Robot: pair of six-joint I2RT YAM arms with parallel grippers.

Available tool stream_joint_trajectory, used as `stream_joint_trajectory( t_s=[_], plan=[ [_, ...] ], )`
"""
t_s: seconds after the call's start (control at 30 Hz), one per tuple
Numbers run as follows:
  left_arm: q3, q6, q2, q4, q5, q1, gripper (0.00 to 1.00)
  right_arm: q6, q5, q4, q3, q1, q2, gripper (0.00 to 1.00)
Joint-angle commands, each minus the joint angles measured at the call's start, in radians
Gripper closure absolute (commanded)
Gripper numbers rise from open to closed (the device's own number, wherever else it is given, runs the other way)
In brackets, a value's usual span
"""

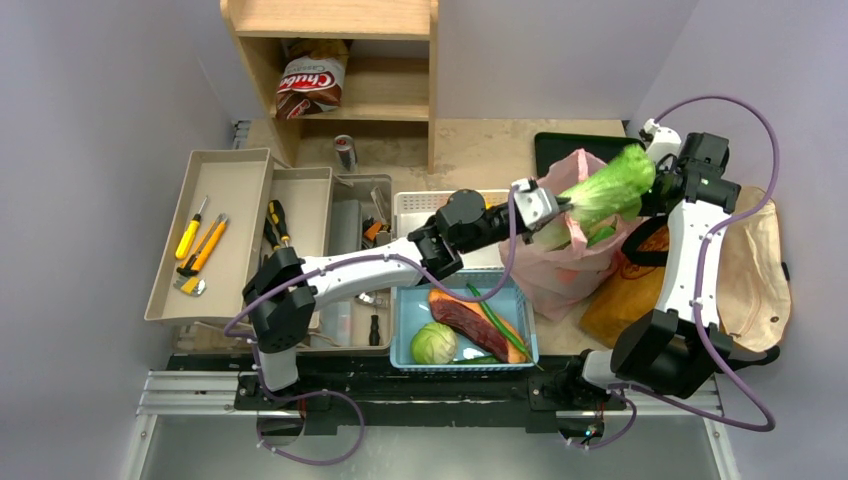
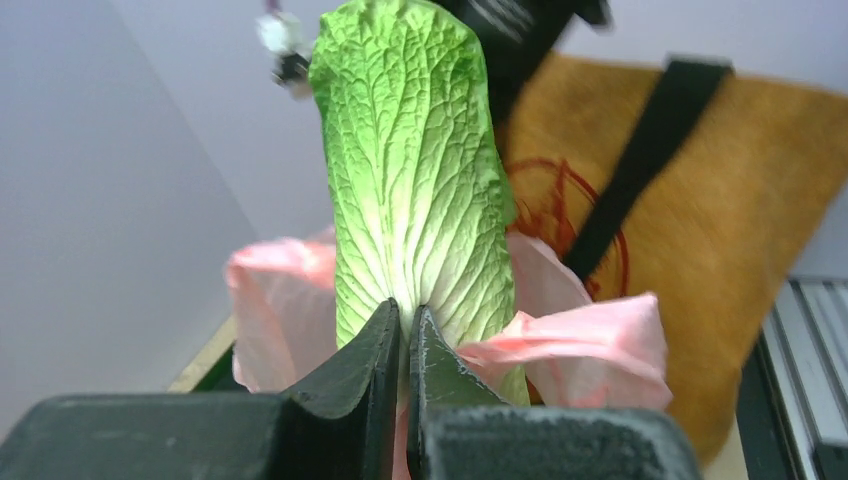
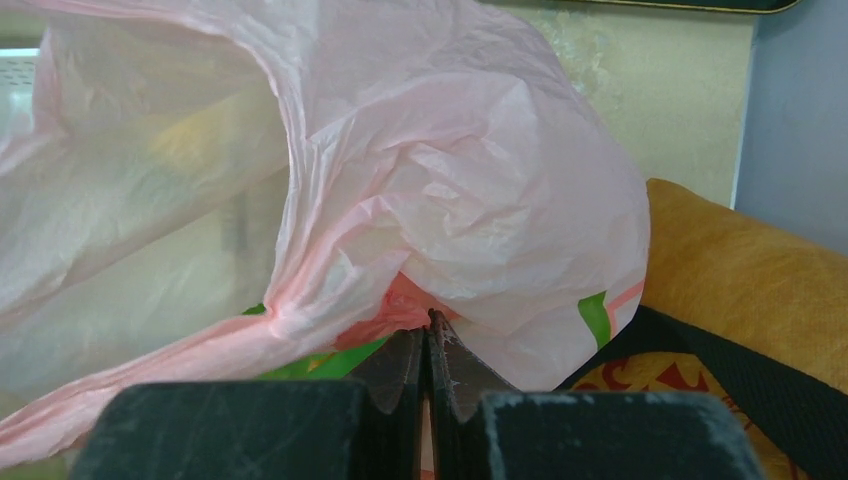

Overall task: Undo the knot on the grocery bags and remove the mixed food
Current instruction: Pick up the fake vegetable from the takeout bag.

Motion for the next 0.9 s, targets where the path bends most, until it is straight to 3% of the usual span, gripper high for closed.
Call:
stream_joint_trajectory(
  t_s=[0.0, 0.23, 0.33, 0.5, 0.87],
  plan=[
    [0.163, -0.093, -0.043, 0.095, -0.219, 0.021, 1.0, -0.05, -0.083, -0.061, 0.006, -0.004, -0.027, 1.0],
    [0.142, -0.275, 0.026, -0.042, -0.342, 0.062, 1.0, -0.06, -0.273, -0.128, 0.075, -0.004, -0.029, 1.0],
    [0.19, -0.403, 0.043, -0.129, -0.431, 0.108, 1.0, -0.081, -0.255, -0.143, 0.088, -0.004, -0.032, 1.0],
    [0.249, -0.408, 0.04, -0.128, -0.431, 0.139, 1.0, -0.132, -0.188, -0.141, 0.049, -0.004, -0.043, 1.0],
    [0.886, -0.348, 0.3, -0.246, -0.423, 0.192, 1.0, -0.17, -0.143, -0.128, 0.013, -0.005, -0.056, 1.0]
  ],
)
